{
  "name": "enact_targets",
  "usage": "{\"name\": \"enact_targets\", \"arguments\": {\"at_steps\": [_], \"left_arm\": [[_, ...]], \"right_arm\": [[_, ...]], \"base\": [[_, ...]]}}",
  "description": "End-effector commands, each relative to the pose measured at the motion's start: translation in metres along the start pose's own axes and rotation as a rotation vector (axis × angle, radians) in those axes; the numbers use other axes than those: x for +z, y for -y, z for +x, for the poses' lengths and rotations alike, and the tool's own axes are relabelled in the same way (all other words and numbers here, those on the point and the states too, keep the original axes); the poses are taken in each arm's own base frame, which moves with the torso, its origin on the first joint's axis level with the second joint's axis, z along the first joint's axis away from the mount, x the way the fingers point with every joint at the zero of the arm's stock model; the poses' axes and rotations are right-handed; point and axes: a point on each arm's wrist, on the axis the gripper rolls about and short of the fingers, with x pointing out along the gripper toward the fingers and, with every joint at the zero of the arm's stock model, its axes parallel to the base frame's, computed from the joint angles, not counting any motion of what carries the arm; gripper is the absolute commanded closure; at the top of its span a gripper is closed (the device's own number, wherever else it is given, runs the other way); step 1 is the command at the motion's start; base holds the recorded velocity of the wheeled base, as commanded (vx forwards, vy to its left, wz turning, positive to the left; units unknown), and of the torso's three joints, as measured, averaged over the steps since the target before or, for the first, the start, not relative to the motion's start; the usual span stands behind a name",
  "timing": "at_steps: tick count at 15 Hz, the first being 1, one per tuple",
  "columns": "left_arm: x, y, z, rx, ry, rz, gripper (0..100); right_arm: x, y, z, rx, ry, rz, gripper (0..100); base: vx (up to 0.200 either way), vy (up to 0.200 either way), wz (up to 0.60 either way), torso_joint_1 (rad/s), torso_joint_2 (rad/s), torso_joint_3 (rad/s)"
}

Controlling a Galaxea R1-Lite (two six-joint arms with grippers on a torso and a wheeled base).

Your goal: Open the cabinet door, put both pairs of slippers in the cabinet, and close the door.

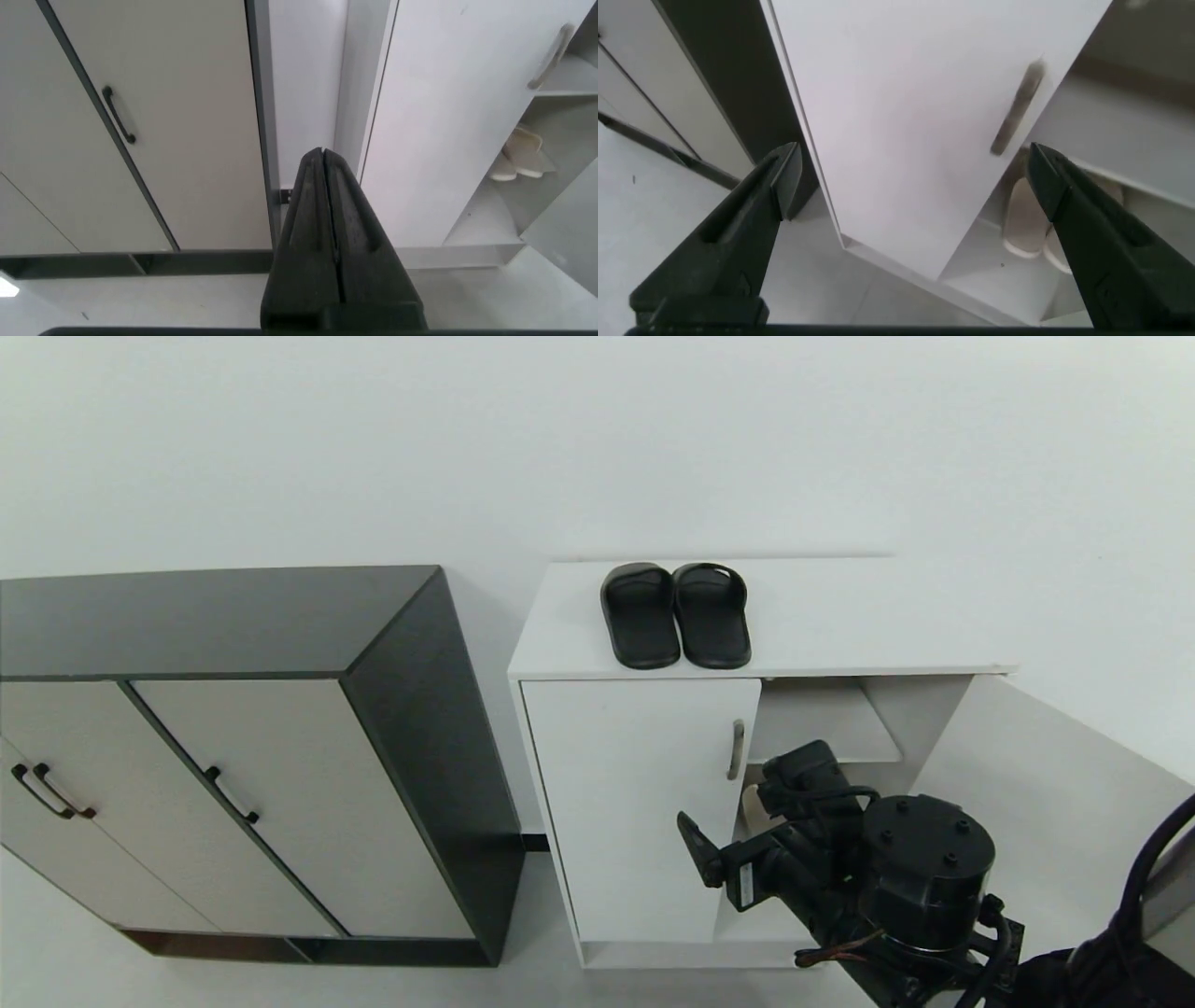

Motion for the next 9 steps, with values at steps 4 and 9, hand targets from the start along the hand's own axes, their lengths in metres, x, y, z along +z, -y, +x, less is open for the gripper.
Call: {"name": "enact_targets", "arguments": {"at_steps": [4,9], "left_arm": [[0.0,0.0,0.0001,0.001,-0.001,0.0,100],[0.0,0.0,0.0001,0.001,-0.001,0.002,100]], "right_arm": [[0.0016,0.0005,-0.0003,0.001,0.017,0.007,0],[0.0041,0.0004,-0.0076,0.004,0.044,-0.025,0]], "base": [[0.0,0.0,0.0,0.234,-0.55,-0.308],[0.0,0.0,0.0,0.044,-0.09,-0.053]]}}
